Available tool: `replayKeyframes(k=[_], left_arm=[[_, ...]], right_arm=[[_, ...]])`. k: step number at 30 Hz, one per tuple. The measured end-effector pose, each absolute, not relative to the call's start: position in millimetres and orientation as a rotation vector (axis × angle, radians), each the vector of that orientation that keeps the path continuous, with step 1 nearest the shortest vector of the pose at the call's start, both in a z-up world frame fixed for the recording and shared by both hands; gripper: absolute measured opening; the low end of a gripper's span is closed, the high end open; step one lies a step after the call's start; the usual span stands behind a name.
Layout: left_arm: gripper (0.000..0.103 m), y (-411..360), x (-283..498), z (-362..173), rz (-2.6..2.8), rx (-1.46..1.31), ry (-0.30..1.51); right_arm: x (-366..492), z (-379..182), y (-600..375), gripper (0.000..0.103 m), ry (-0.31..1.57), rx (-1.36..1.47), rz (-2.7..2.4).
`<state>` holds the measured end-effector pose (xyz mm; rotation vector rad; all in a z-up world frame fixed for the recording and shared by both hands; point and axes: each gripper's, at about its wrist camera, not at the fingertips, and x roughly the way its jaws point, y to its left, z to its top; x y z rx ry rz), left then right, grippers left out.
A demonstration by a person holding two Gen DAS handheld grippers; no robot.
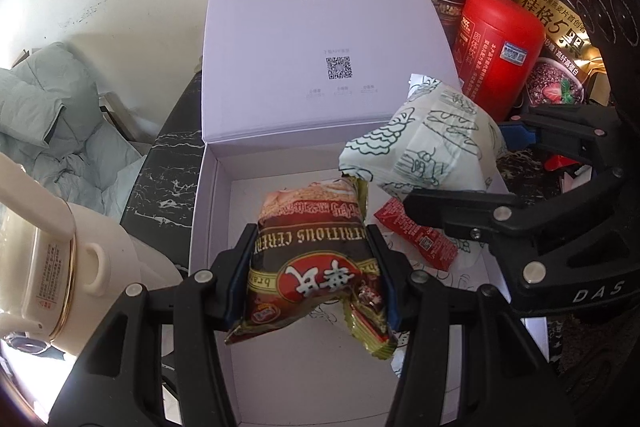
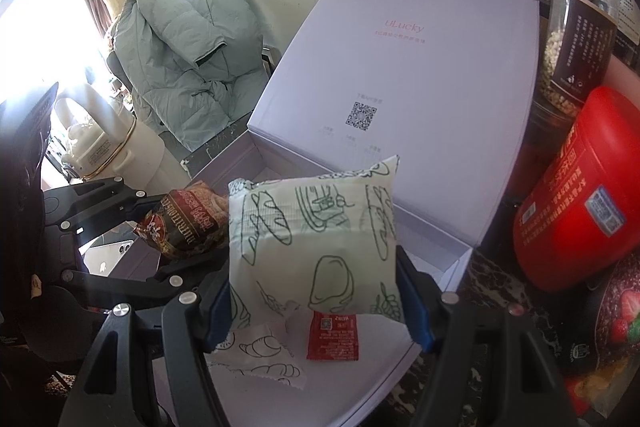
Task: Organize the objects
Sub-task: 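Lower the white packet into the box with the right gripper while the left holds the cereal bag above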
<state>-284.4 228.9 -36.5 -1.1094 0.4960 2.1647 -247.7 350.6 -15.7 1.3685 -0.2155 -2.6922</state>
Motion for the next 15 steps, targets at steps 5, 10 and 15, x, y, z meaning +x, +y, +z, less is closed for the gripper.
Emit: replayKeyframes(k=[5,10,15], left_arm=[[0.05,230.6,-288.0,-44.4,2.144,-1.14,0.496],[0.05,231.3,-292.0,-51.3,2.133,-1.166,0.492],[0.051,232.0,-295.2,-57.3,2.13,-1.181,0.496]], right_arm=[[-251.7,-24.0,352.3,0.07,-0.229,1.399,-2.675],[-256.4,-32.1,352.1,0.07,-0.25,1.426,-2.653],[-258.0,-36.8,351.0,0.07,-0.259,1.437,-2.635]])
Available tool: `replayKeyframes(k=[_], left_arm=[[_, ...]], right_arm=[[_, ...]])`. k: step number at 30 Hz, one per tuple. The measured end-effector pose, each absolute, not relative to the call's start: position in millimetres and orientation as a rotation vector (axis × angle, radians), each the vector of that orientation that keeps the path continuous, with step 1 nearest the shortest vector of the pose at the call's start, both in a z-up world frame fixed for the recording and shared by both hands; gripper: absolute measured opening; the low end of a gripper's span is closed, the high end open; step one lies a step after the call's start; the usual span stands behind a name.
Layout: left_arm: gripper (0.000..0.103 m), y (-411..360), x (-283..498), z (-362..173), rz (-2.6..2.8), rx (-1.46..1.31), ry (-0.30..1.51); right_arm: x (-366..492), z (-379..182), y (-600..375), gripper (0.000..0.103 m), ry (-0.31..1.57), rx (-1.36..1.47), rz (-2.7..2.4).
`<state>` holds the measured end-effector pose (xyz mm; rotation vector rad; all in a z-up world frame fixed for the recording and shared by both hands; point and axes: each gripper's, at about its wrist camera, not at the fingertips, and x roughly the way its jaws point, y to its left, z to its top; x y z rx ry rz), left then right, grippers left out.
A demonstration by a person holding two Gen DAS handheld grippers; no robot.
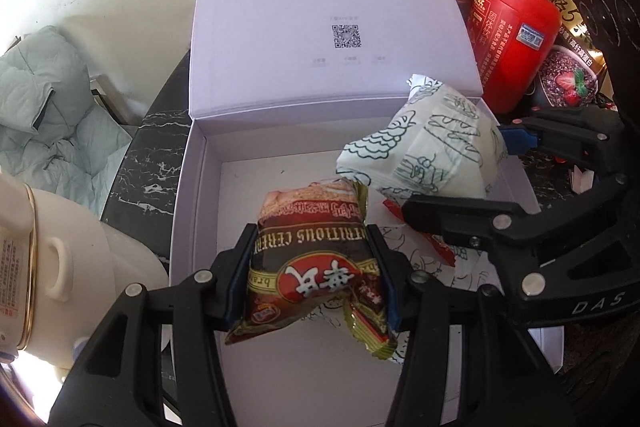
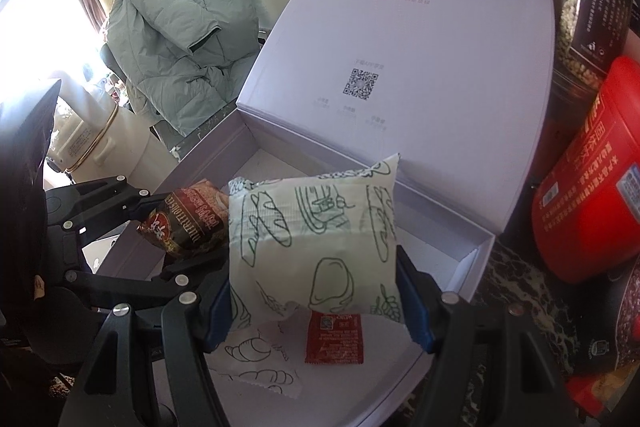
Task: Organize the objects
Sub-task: 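Lower the white packet into the box with the right gripper while the left holds the cereal bag above, then open the left gripper to drop the cereal bag while the right releases the white packet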
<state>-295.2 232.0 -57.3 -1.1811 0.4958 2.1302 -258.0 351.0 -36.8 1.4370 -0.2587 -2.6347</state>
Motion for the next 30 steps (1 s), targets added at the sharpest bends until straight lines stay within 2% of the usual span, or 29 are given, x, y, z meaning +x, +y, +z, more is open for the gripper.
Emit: replayKeyframes(k=[16,25,30], left_arm=[[0.051,232.9,-294.6,-58.3,2.131,-1.19,0.48],[0.055,227.7,-298.8,-52.8,2.196,-1.201,0.498],[0.056,221.3,-297.9,-46.2,2.211,-1.197,0.486]], right_arm=[[-259.3,-35.6,354.2,0.073,-0.263,1.466,-2.661],[-264.0,-39.9,356.0,0.075,-0.292,1.516,-2.653],[-263.8,-36.5,355.8,0.082,-0.295,1.5,-2.673]])
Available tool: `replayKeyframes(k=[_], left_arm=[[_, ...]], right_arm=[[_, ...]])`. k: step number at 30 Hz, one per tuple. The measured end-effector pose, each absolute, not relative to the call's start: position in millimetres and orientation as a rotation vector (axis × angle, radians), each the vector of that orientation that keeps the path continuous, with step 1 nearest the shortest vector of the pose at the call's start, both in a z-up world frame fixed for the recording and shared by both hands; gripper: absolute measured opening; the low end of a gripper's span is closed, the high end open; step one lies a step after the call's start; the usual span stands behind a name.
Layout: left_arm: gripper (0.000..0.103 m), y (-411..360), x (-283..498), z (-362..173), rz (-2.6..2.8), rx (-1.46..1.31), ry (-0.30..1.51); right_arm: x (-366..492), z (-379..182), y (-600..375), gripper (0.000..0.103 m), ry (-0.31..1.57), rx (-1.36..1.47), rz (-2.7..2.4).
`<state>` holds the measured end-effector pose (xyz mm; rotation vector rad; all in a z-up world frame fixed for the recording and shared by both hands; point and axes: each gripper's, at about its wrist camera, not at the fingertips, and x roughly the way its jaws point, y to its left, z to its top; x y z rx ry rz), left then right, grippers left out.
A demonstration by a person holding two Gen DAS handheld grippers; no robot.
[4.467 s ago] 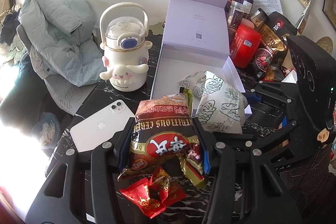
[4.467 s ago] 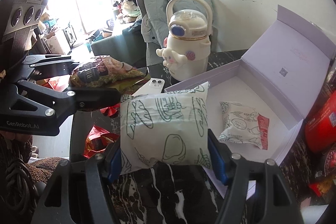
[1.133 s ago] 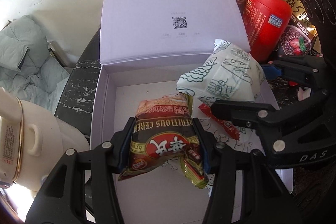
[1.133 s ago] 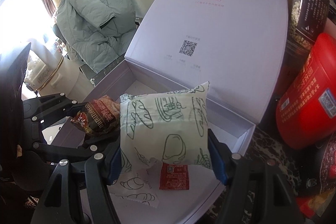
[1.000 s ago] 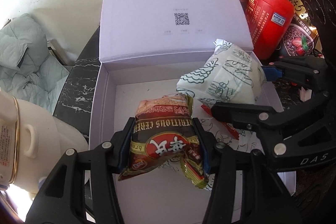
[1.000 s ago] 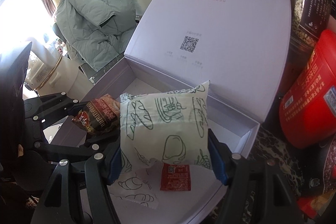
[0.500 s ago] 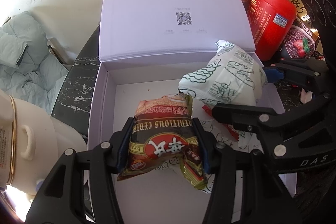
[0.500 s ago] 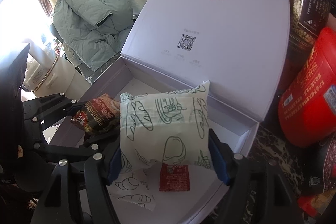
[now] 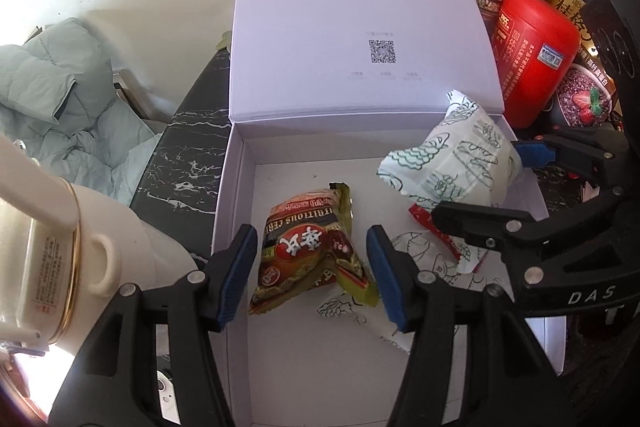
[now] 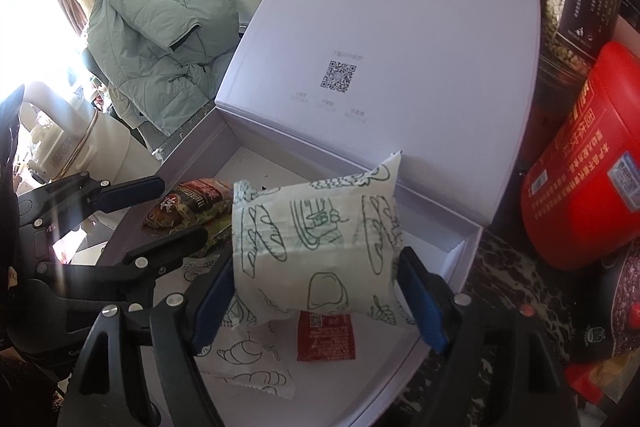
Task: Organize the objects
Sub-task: 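Open the left gripper to drop the cereal bag while the right releases the white packet, then withdraw both grippers from the box toward the red fan and clear stand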
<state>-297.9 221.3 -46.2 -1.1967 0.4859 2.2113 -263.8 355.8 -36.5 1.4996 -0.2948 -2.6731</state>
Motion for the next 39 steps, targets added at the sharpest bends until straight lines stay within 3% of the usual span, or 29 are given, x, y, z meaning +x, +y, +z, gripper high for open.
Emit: replayKeyframes(k=[4,31,39], left_arm=[[0.059,216.5,-297.6,-37.2,2.224,-1.189,0.48],[0.06,183.8,-262.3,14.6,2.313,-1.1,0.399],[0.066,161.7,-244.9,31.3,2.368,-1.063,0.36]], right_arm=[[-262.4,-32.4,355.8,0.087,-0.278,1.476,-2.696],[-237.4,18.2,336.4,0.087,-0.18,1.302,-2.779],[-219.5,37.3,313.4,0.087,-0.116,1.213,-2.777]])
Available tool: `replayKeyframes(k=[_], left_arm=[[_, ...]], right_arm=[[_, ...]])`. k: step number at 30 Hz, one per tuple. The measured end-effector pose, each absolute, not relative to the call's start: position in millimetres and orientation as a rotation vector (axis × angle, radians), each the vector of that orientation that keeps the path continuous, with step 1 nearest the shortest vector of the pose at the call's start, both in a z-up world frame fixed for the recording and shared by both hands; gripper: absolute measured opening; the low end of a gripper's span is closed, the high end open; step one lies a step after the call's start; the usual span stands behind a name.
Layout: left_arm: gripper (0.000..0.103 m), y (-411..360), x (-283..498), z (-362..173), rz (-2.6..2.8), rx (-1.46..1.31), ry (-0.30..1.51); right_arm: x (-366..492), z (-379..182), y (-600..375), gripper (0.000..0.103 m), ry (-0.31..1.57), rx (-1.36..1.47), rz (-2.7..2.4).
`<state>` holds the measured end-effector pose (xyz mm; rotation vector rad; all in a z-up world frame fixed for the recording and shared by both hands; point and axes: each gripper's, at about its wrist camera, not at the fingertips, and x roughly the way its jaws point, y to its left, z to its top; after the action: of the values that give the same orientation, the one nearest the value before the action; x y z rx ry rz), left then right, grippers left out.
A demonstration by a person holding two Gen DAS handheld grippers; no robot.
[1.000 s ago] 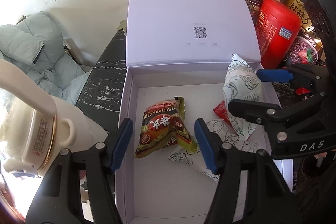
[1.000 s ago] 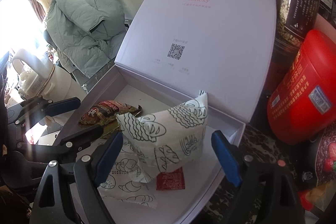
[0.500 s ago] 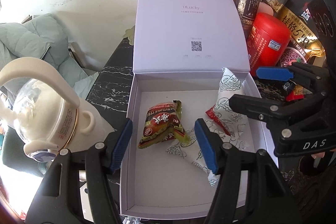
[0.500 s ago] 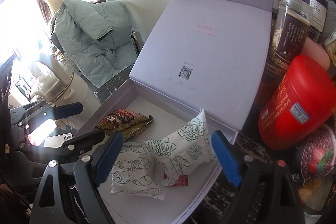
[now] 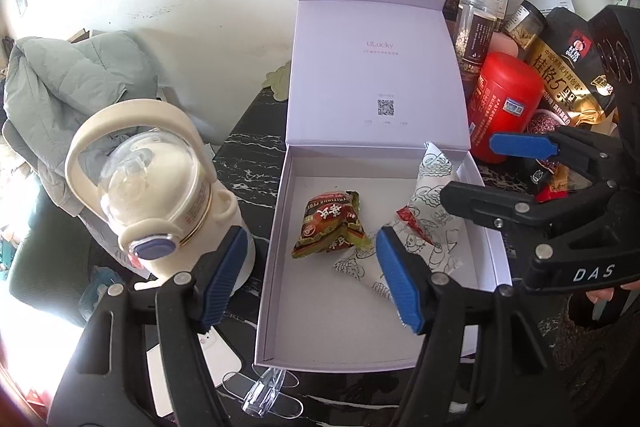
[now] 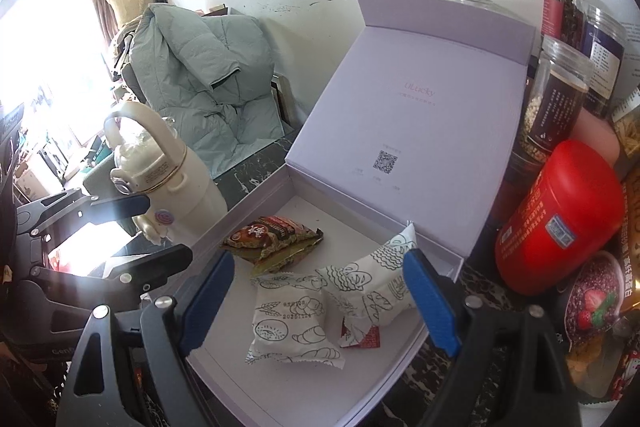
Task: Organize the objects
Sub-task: 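Withdraw both grippers from the box toward the red fan and clear stand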
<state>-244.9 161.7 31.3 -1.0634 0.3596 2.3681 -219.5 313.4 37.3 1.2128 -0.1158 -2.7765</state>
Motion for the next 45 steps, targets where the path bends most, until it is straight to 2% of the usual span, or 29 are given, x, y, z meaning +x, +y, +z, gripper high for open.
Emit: replayKeyframes(k=[6,22,45], left_arm=[[0.072,135.0,-232.9,39.2,2.423,-1.048,0.321],[0.073,68.0,-206.7,42.0,2.532,-1.067,0.23],[0.073,-8.7,-169.5,24.5,2.629,-1.097,0.141]], right_arm=[[-210.4,47.0,290.6,0.087,-0.072,1.159,-2.744],[-192.8,50.0,233.4,0.087,0.013,1.109,-2.637],[-170.9,26.4,156.0,0.087,0.083,1.121,-2.475]])
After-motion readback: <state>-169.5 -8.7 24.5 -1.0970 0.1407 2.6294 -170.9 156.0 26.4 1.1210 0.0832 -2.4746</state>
